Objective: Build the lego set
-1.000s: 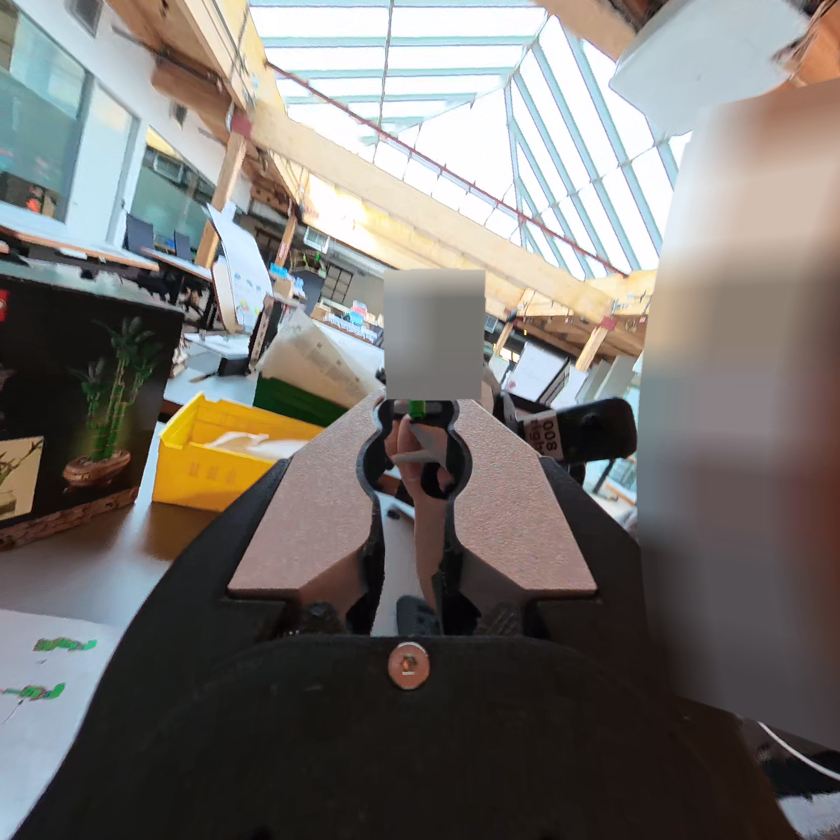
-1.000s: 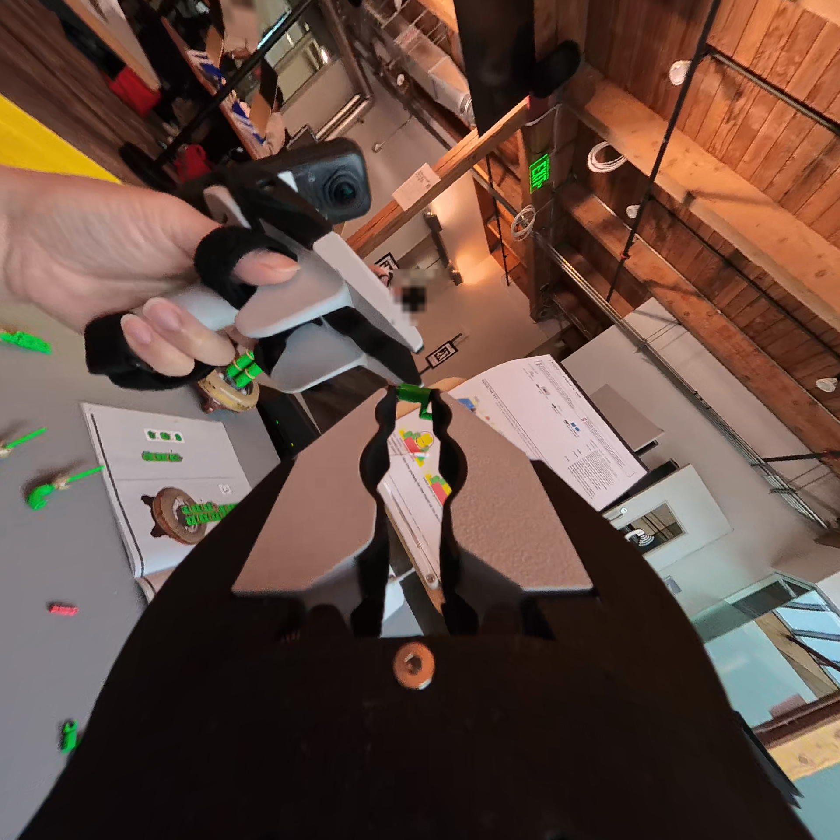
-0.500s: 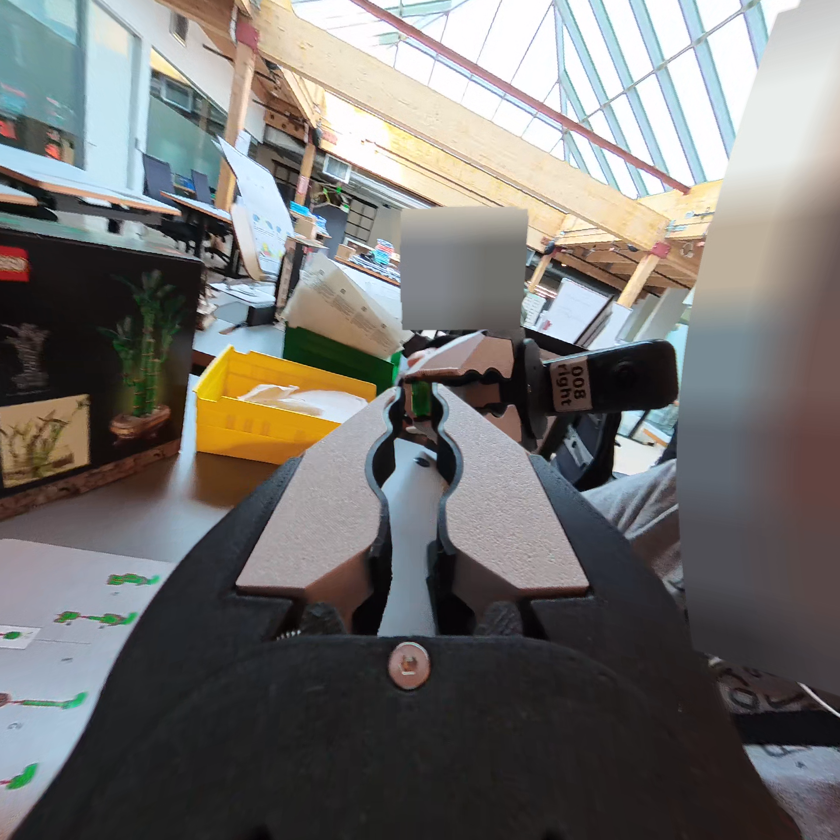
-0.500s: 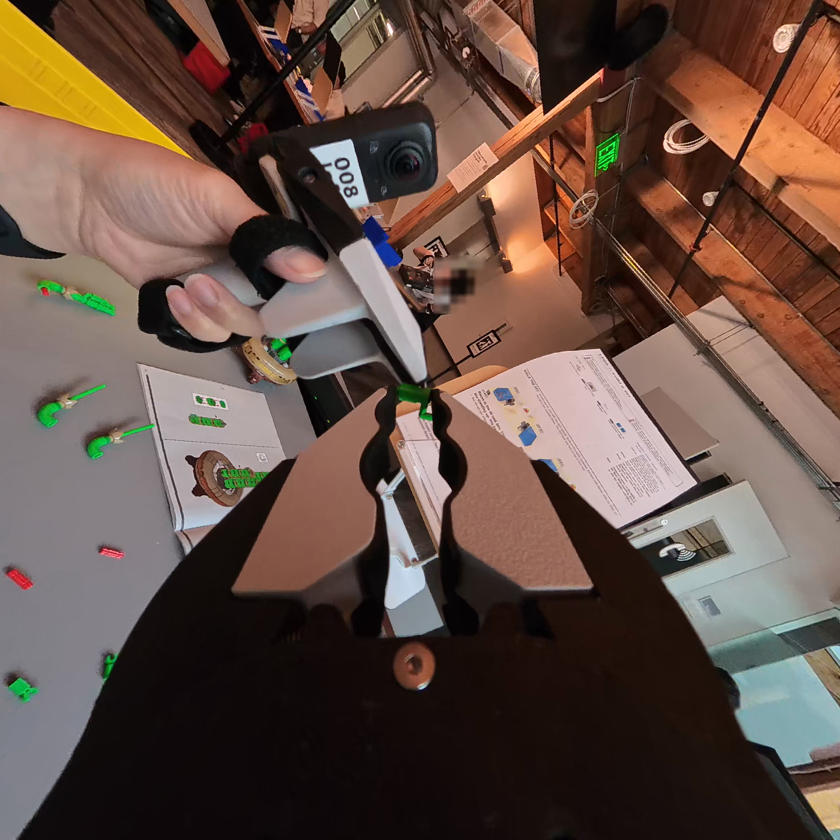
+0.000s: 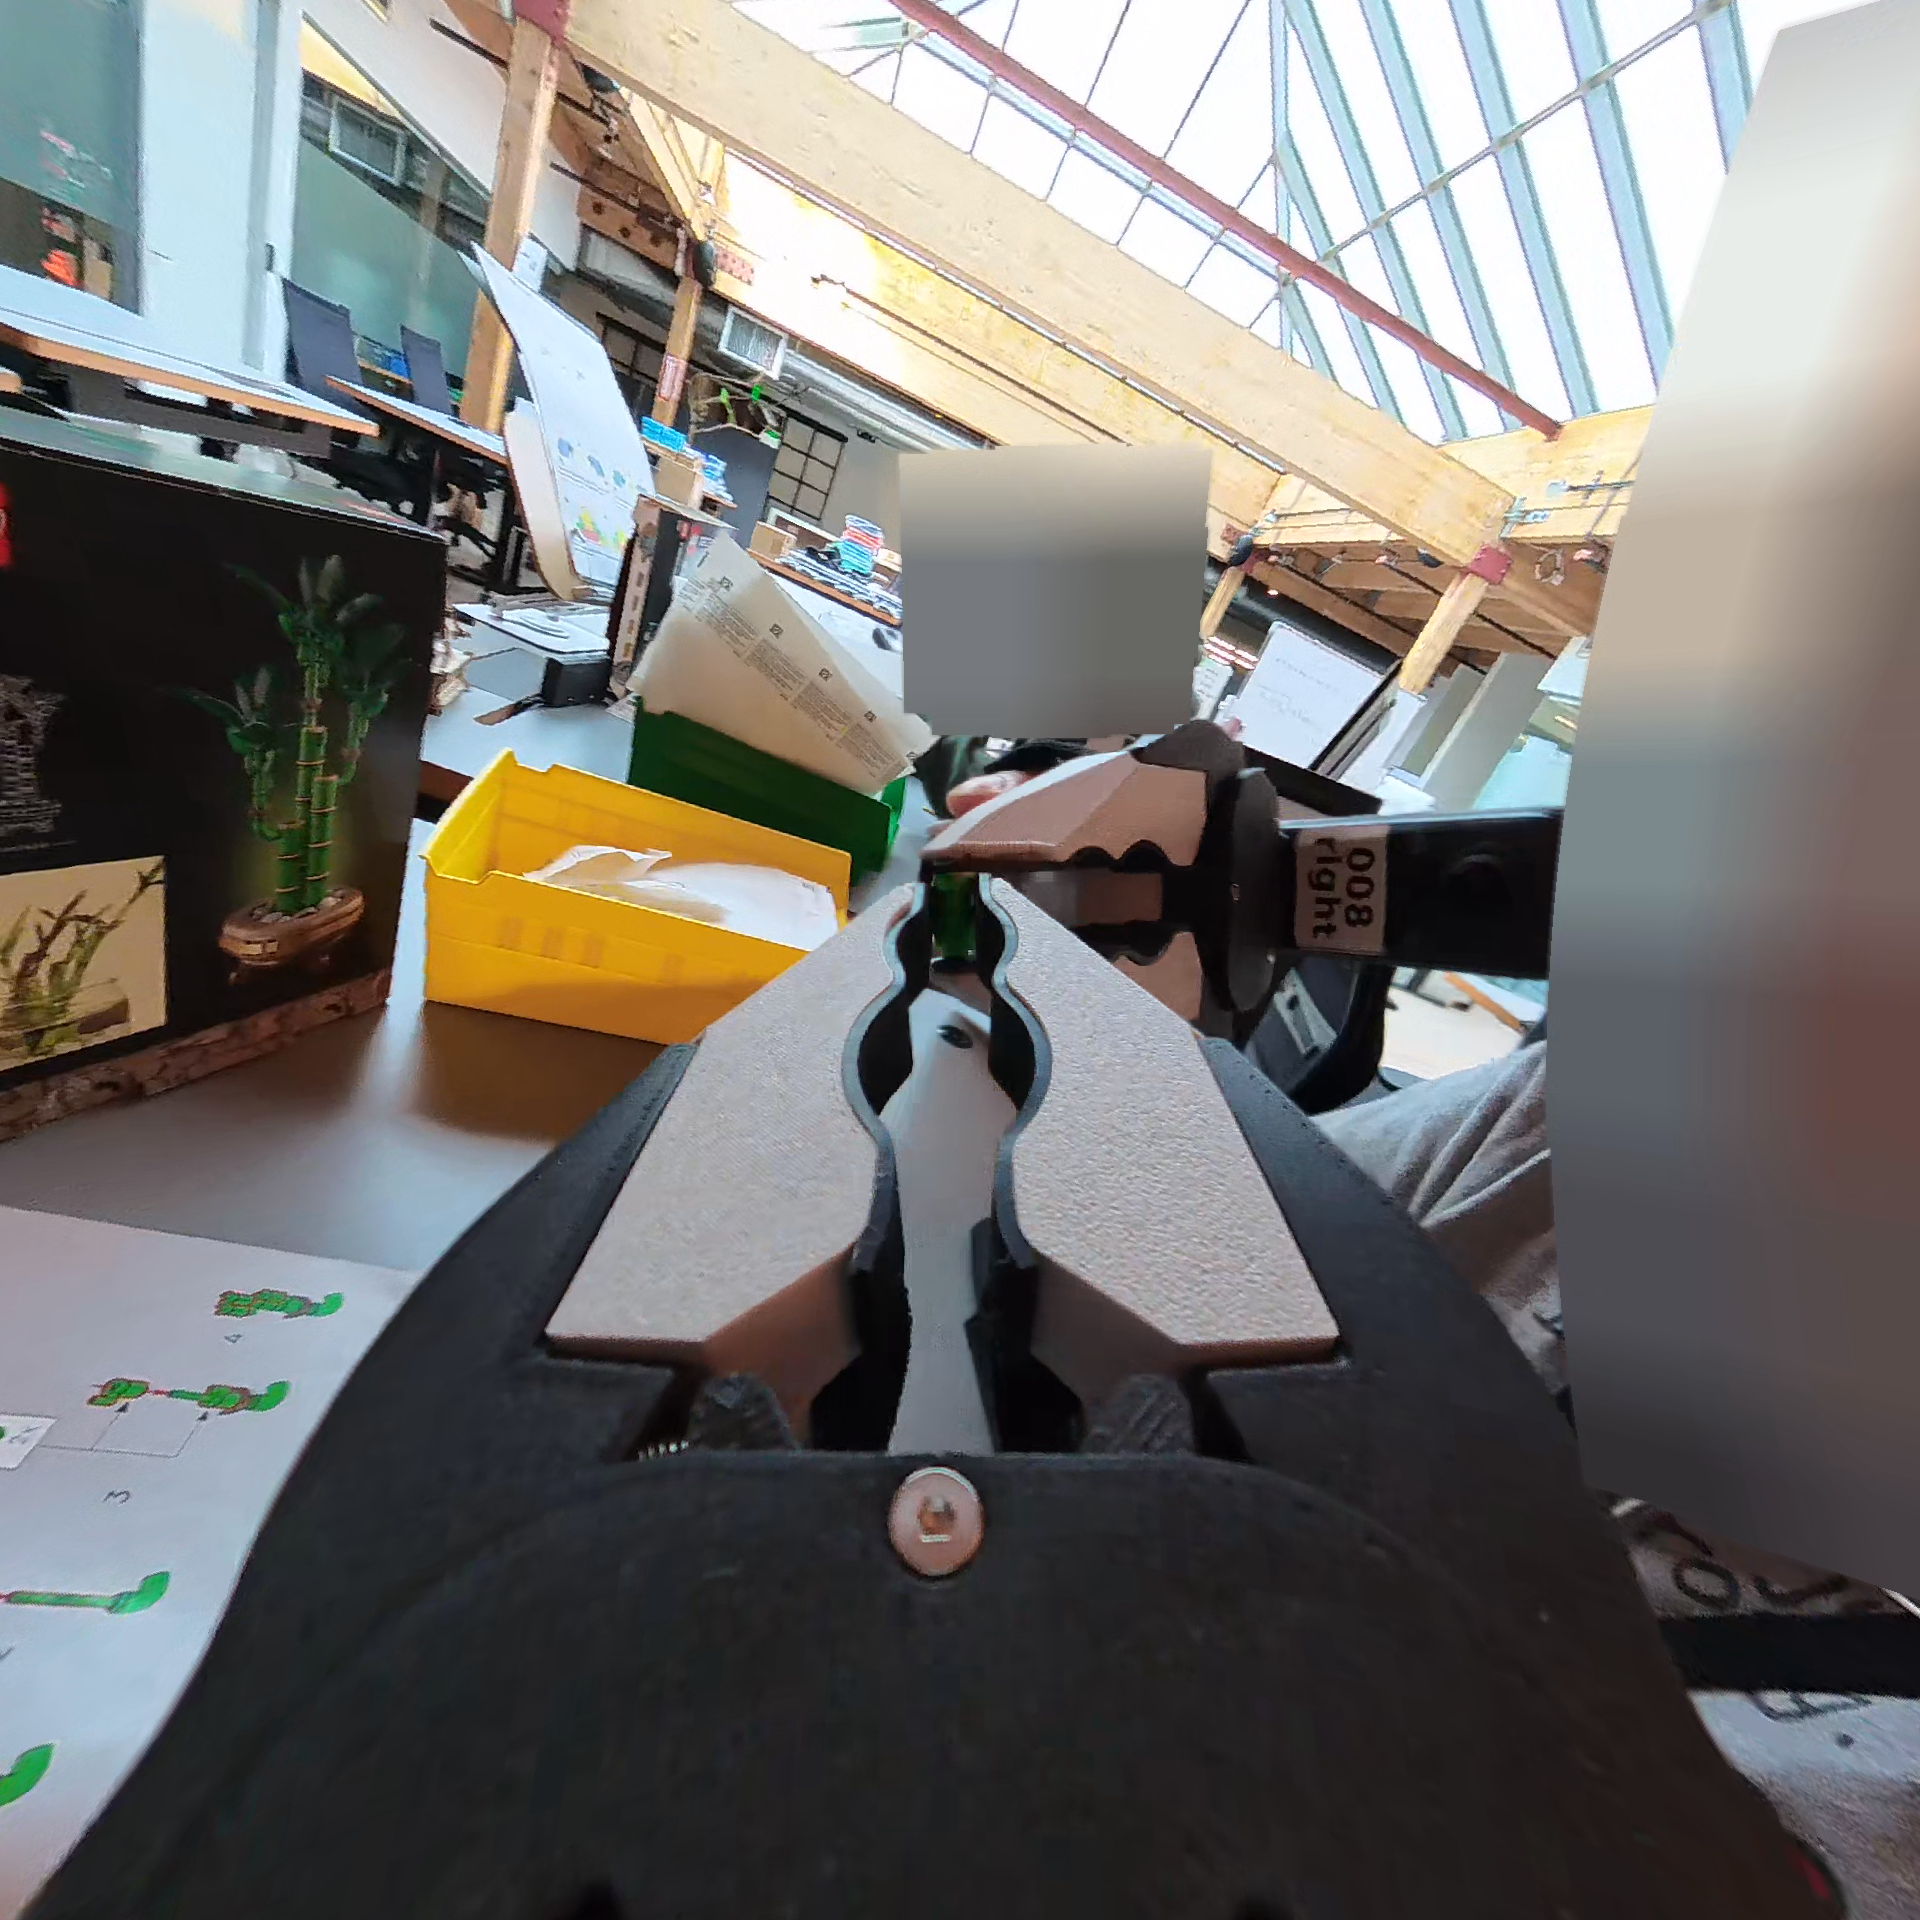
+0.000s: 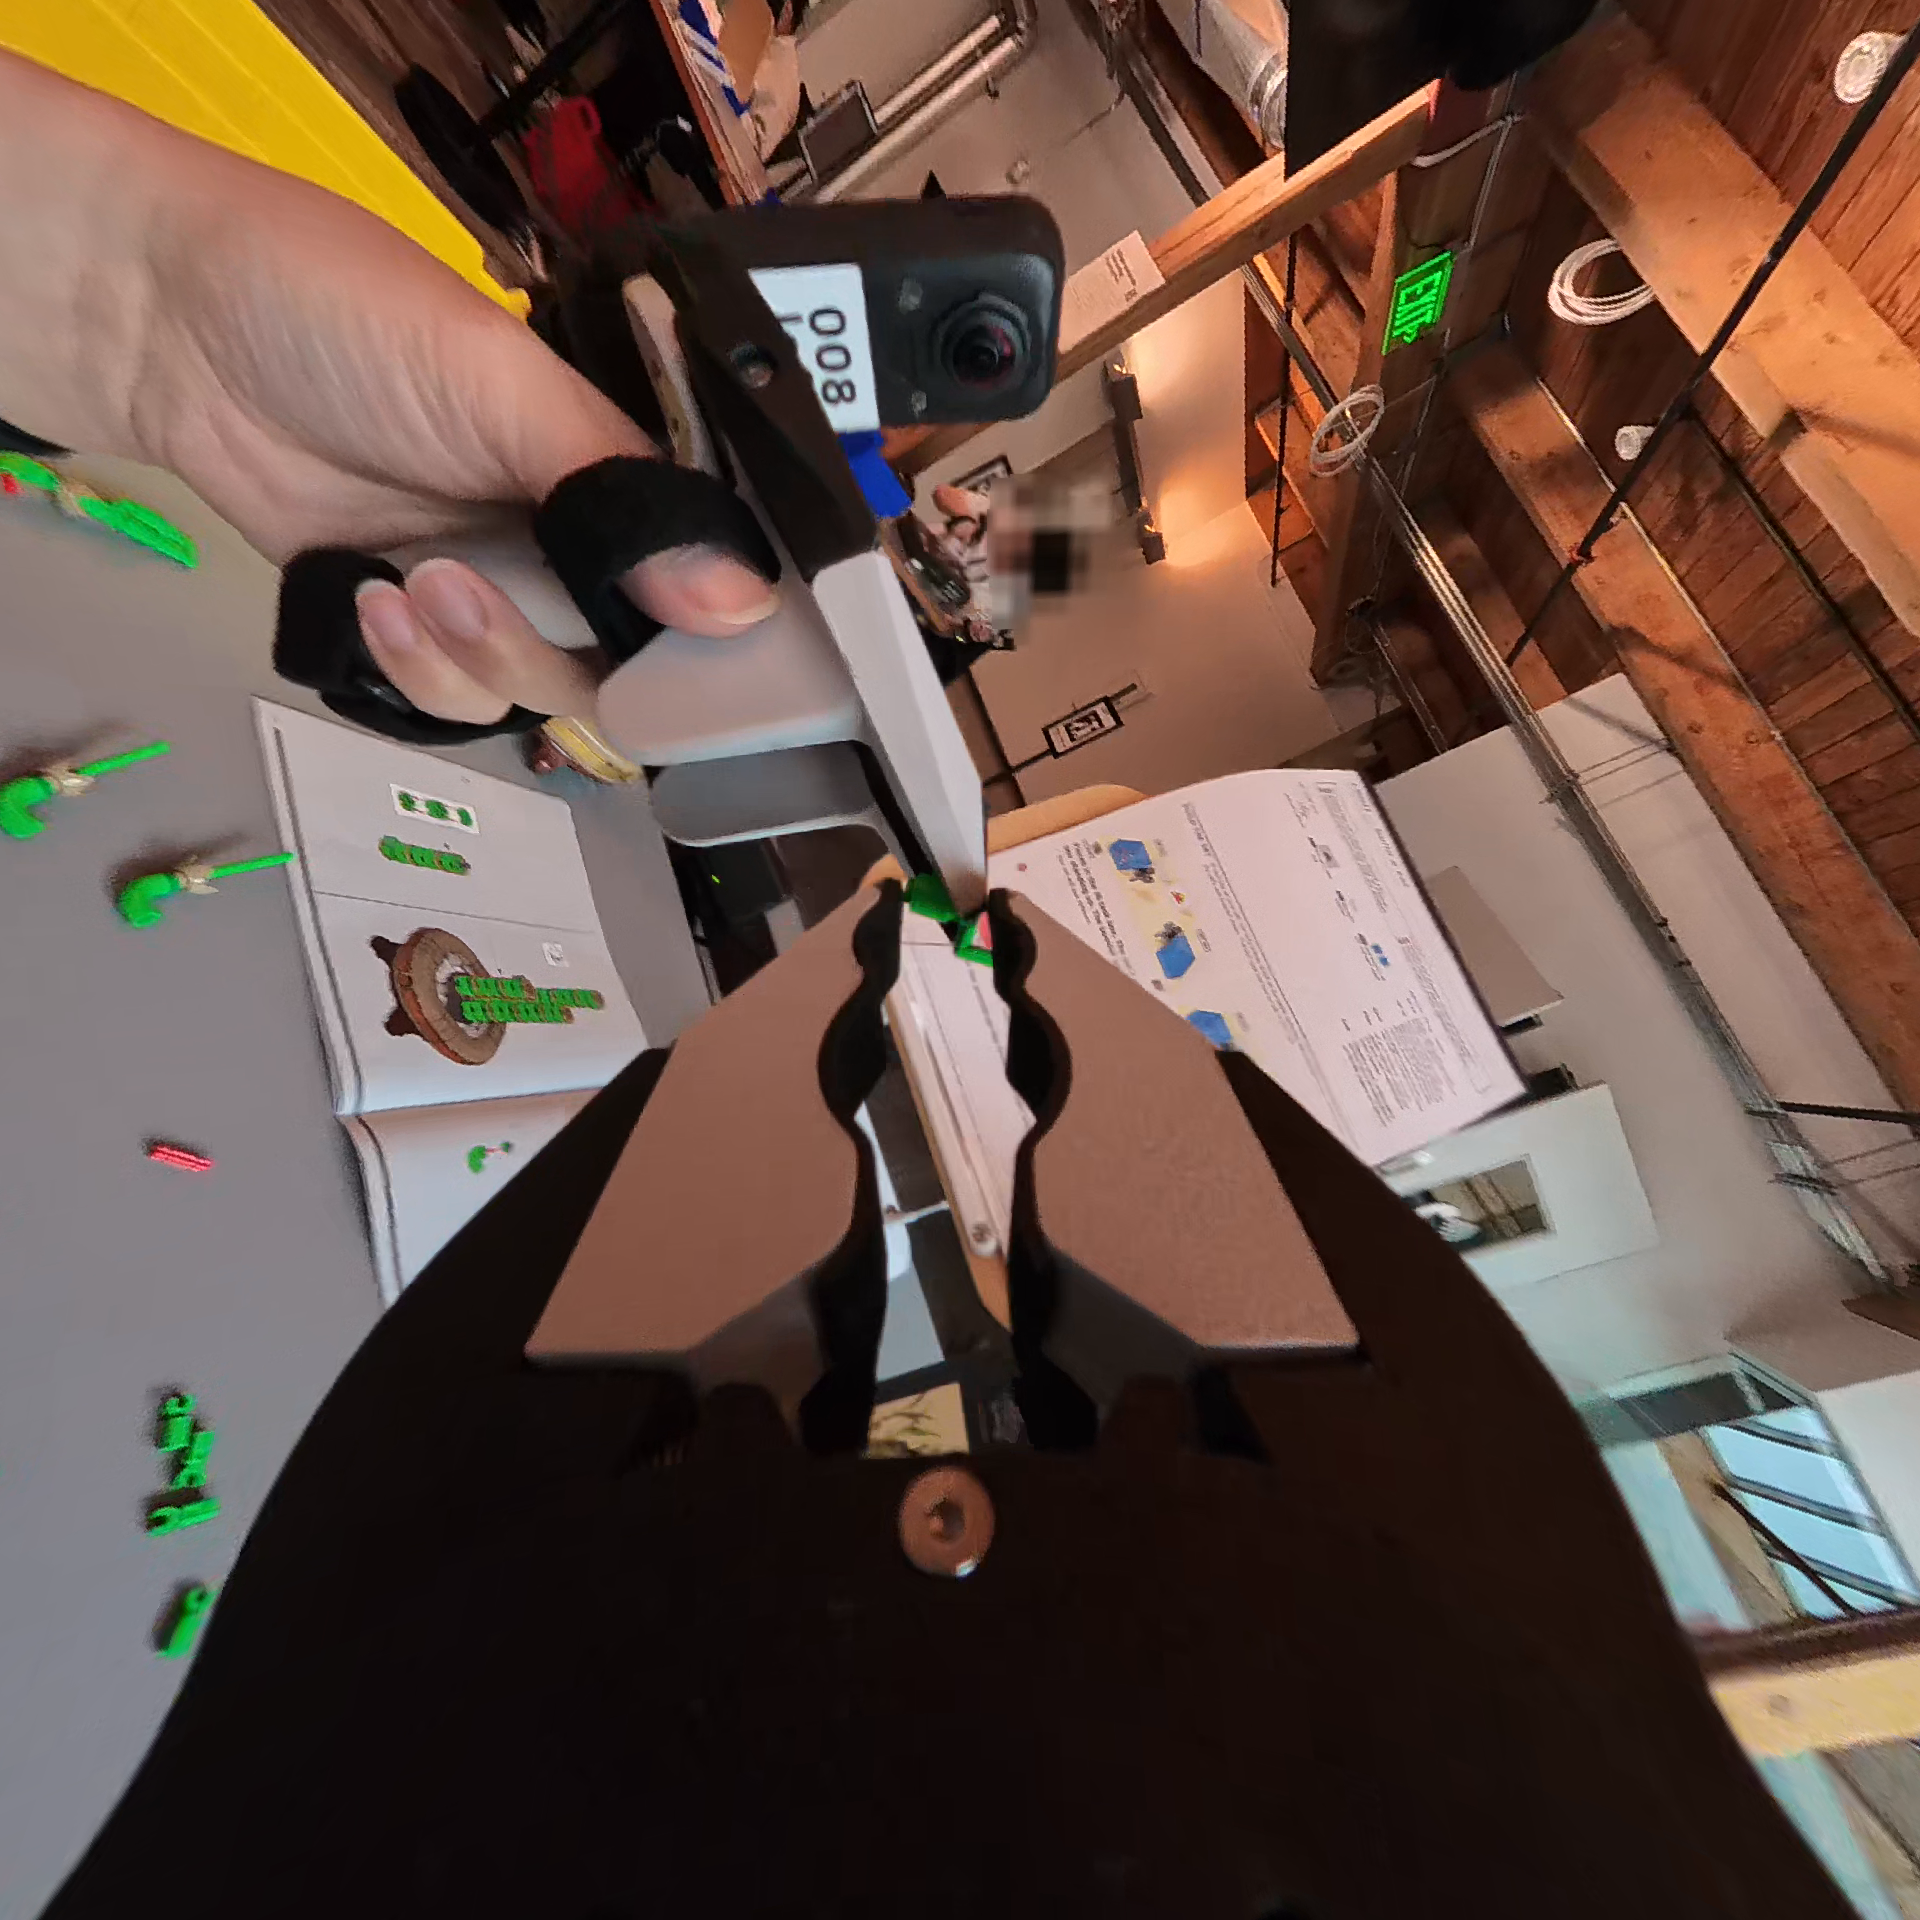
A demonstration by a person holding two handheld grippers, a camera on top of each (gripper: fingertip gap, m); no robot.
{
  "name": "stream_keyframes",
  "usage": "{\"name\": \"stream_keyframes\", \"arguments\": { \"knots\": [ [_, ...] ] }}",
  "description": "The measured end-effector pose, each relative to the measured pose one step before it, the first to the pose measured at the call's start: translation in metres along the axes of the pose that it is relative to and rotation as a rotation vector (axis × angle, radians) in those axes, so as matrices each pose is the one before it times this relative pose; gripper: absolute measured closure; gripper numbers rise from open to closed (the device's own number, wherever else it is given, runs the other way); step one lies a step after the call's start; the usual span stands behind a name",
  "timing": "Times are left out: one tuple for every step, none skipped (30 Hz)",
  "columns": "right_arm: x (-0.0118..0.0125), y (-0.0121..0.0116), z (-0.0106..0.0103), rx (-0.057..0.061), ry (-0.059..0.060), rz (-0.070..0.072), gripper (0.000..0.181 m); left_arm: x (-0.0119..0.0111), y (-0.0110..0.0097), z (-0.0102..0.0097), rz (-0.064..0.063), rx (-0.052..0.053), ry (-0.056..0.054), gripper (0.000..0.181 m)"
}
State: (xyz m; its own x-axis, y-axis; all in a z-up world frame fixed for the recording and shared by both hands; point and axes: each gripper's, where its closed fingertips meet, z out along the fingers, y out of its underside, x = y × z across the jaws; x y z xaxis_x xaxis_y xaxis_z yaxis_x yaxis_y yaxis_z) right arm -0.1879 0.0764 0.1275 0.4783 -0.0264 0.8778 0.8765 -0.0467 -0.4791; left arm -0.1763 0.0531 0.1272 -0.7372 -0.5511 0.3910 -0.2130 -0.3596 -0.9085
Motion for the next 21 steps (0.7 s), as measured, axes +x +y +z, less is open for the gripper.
{"name": "stream_keyframes", "arguments": {
  "knots": [
    [0.0013, 0.001, 0.00147, -0.0205, 0.026, -0.0258, 0.162, -0.00281, -0.00009, 0.00029, 0.0096, 0.0044, -0.0241, 0.176],
    [0.00092, -0.00022, 0.00135, -0.017, 0.0244, -0.0234, 0.157, -0.00257, -0.00083, 0.00038, -0.0006, 0.0111, -0.0188, 0.176],
    [-0.00053, -0.00124, 0.00086, -0.011, 0.0107, -0.0146, 0.156, -0.00162, -0.00155, 0.0004, -0.0082, 0.0182, -0.0088, 0.176],
    [0.00034, -0.00121, 0.00052, -0.0099, 0.0118, -0.0024, 0.156, -0.00117, -0.00133, 0.00078, -0.0101, 0.0169, -0.0045, 0.176],
    [0.00133, 0.00033, 0.00074, -0.0166, 0.0146, 0.0003, 0.156, -0.0016, -0.00093, 0.00071, -0.0042, 0.0149, -0.0081, 0.176],
    [0.00181, 0.00247, 0.00071, -0.0262, 0.0162, -0.0032, 0.158, -0.00176, -0.00033, 0.00092, 0.0051, 0.0094, -0.0123, 0.176],
    [0.00188, 0.00371, 0.00099, -0.0304, 0.0156, -0.0049, 0.159, -0.00141, 0.00002, 0.00086, 0.0108, 0.0055, -0.0121, 0.176],
    [0.0008, 0.0043, 0.00122, -0.0299, 0.0067, -0.0014, 0.159, -0.00036, 0.00118, 0.00111, 0.0091, -0.0036, -0.0061, 0.176],
    [-0.00105, 0.00275, 0.00098, -0.0185, -0.0073, 0.0094, 0.16, -0.00085, 0.00119, 0.00117, 0.005, -0.0048, -0.0091, 0.176],
    [-0.00072, 0.00184, 0.00081, -0.0105, -0.0074, 0.0177, 0.16, -0.00046, 0.00077, 0.0008, 0.0055, -0.0019, -0.0059, 0.176],
    [-0.0012, 0.00112, 0.00065, -0.0054, -0.0115, 0.0173, 0.164, -0.00072, -0.00009, 0.00042, 0.0038, 0.004, -0.0068, 0.176],
    [-0.00138, 0.00076, 0.00034, -0.004, -0.012, 0.0134, 0.166, -0.00061, -0.00006, 0.00033, 0.0023, 0.0023, -0.0052, 0.175],
    [-0.00022, 0.00087, 0.00024, -0.0047, -0.0037, 0.0072, 0.166, -0.00067, 0.00039, 0.00028, 0.0008, -0.0018, -0.0053, 0.176],
    [-0.00004, 0.00036, 0.00013, -0.001, -0.001, 0.0035, 0.166, -0.00039, -0.00003, 0.00008, 0.0042, 0.0, -0.0036, 0.176],
    [0.00031, -0.0002, -0.00009, 0.0021, 0.0012, 0.0037, 0.166, 0.00026, -0.00038, 0.00007, 0.0078, 0.0018, -0.0017, 0.176],
    [0.00033, -0.00039, -0.00032, 0.004, 0.0002, 0.0051, 0.166, 0.00053, -0.00044, 0.0, 0.007, 0.0016, 0.0013, 0.175],
    [0.00074, -0.00103, -0.00064, 0.0091, 0.0007, 0.0041, 0.167, 0.00144, -0.00084, -0.00029, 0.007, 0.0032, 0.0075, 0.176],
    [0.00108, -0.00108, -0.00099, 0.0103, 0.0014, 0.0066, 0.168, 0.00271, -0.00109, -0.00065, 0.0077, 0.0037, 0.0167, 0.174],
    [0.00134, 0.00051, -0.00059, 0.0007, 0.0004, 0.0097, 0.168, 0.00352, -0.00131, -0.00062, -0.0029, 0.0026, 0.0242, 0.166],
    [0.00186, 0.00223, -0.00021, -0.0073, 0.0031, 0.0061, 0.168, 0.00342, -0.00182, -0.00077, -0.0165, 0.0033, 0.0248, 0.155],
    [0.00122, 0.00164, -0.00016, -0.001, 0.0006, 0.0033, 0.168, 0.00235, -0.00147, -0.00116, -0.0166, 0.0001, 0.0198, 0.152]
  ]
}}
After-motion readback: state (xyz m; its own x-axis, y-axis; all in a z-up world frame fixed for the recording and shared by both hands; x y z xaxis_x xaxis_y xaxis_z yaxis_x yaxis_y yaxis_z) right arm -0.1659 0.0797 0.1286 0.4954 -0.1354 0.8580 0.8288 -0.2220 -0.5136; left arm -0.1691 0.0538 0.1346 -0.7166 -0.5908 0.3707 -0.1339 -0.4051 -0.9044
